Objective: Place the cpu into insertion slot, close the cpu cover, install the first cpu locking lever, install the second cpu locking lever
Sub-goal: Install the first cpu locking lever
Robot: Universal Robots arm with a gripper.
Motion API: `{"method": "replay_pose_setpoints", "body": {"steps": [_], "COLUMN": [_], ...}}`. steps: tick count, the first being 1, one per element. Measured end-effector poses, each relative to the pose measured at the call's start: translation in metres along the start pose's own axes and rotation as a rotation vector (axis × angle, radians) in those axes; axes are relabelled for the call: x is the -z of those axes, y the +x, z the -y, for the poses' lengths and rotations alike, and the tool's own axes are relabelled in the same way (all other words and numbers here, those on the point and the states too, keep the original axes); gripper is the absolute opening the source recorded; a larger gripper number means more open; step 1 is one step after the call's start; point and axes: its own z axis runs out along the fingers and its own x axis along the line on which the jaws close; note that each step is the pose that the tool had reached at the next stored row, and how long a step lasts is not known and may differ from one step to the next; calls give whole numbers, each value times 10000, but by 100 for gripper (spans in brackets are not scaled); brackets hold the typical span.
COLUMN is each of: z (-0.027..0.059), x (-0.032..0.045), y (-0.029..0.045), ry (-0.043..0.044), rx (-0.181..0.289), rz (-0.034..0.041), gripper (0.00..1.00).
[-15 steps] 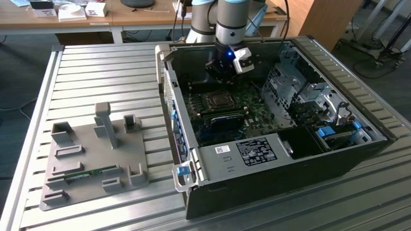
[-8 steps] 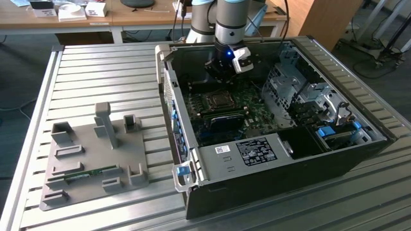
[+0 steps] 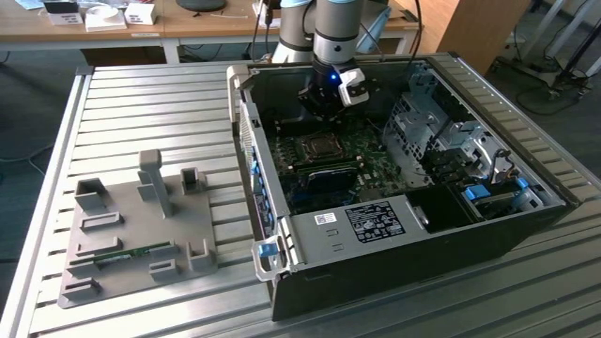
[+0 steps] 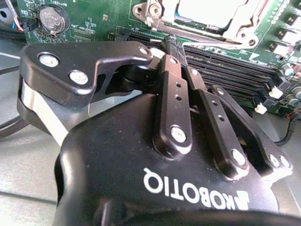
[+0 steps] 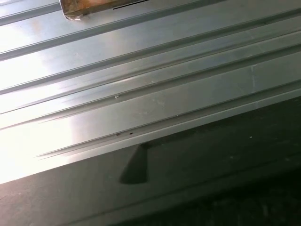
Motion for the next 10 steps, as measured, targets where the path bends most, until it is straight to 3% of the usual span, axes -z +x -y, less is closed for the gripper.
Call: {"method": "replay_pose_setpoints", "body": {"steps": [10], "z": [-11], "x": [-8], "y": [5], "ry": [4], "rx": [-185], "rz": [5], "gripper": [11]}}
